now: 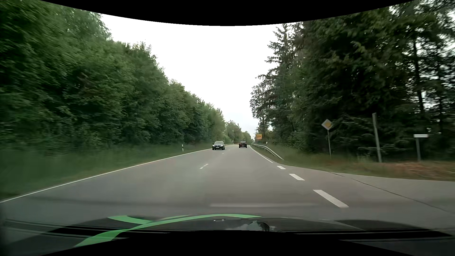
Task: Follow the waypoints while adhering to traffic rules and regulations
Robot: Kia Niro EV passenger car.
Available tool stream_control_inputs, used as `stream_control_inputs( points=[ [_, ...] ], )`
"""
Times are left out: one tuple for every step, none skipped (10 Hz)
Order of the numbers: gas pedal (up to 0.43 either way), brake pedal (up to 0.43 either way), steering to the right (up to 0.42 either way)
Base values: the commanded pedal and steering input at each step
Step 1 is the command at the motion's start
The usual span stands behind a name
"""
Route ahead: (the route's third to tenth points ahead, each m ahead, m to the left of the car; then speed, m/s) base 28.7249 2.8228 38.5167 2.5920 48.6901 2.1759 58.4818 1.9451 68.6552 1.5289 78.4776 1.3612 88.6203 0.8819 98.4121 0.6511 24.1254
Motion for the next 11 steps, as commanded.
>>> stream_control_inputs(
  points=[
    [0.039,0.0,0.002],
    [0.0,0.0,0.001],
    [0.0,0.0,0.001],
    [0.0,0.0,0.001],
    [0.0,0.0,0.001],
    [0.0,0.0,0.002],
    [0.028,0.0,0.001],
    [0.067,0.0,0.001],
    [0.079,0.0,0.002],
    [0.079,0.0,0.002],
    [0.13,0.0,0.001]
  ],
)
